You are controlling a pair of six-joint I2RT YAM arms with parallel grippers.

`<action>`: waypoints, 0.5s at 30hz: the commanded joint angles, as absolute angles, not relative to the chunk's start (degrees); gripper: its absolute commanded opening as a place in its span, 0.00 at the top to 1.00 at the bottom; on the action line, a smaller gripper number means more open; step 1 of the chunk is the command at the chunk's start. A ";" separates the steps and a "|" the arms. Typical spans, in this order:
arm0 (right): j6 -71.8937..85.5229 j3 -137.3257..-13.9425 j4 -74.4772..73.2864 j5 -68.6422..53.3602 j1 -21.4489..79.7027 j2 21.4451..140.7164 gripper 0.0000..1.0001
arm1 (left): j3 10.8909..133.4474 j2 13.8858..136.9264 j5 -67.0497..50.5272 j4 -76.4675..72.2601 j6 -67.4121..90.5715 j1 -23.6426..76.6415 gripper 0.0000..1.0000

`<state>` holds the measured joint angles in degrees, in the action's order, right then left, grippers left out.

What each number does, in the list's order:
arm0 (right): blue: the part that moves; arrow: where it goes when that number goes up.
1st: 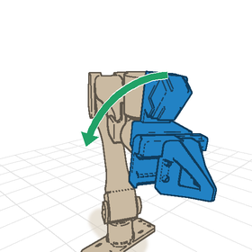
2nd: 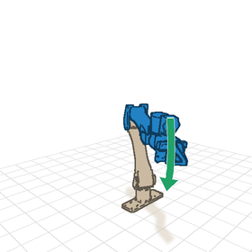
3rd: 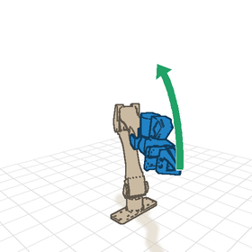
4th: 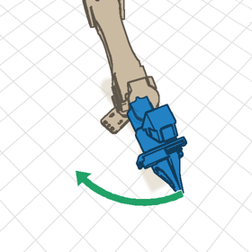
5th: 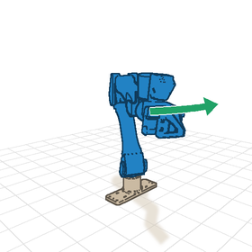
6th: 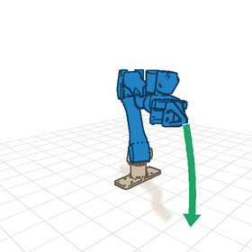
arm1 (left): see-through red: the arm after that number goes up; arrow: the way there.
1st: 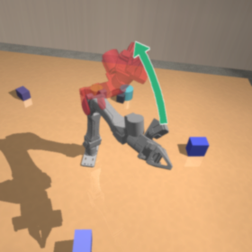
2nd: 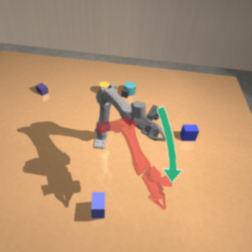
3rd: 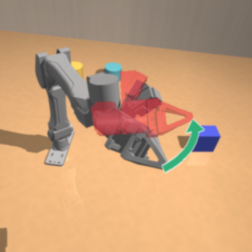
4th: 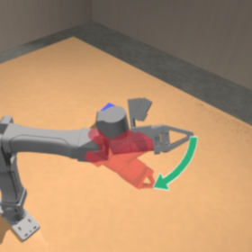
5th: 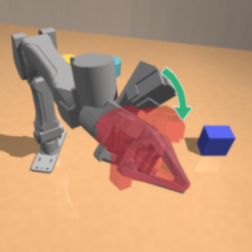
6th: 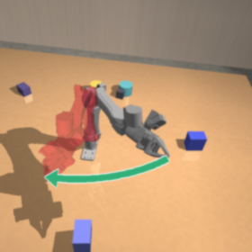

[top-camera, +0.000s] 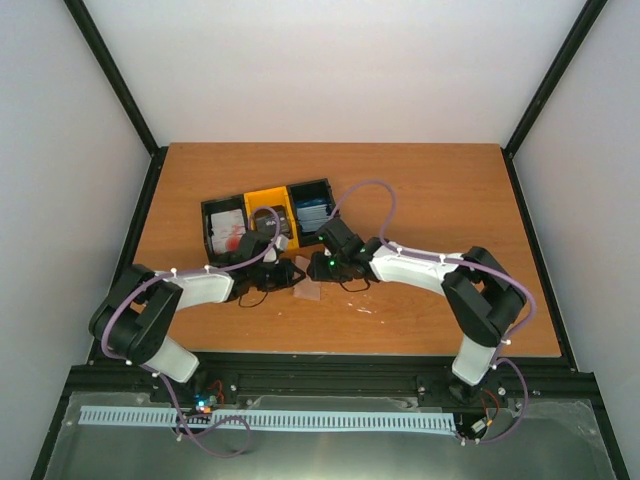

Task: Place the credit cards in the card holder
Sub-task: Open the card holder at the center of the board.

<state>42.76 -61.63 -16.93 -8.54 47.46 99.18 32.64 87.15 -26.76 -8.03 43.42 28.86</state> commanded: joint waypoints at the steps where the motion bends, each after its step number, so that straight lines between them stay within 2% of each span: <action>1: 43.14 -63.23 -17.22 -9.04 48.28 101.87 0.61 | 35.34 87.51 -25.45 -8.00 41.85 29.40 0.99; 8: 42.38 -64.70 -18.83 -8.98 49.88 104.58 0.61 | 34.90 87.47 -25.16 -8.16 41.99 29.36 0.99; 15: 42.19 -66.38 -22.99 -0.81 50.56 106.06 0.65 | 33.73 86.07 -26.91 -10.20 41.66 29.36 0.99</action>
<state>42.48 -64.73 -20.32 -7.16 49.52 104.77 33.23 87.22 -25.47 -7.92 42.85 28.97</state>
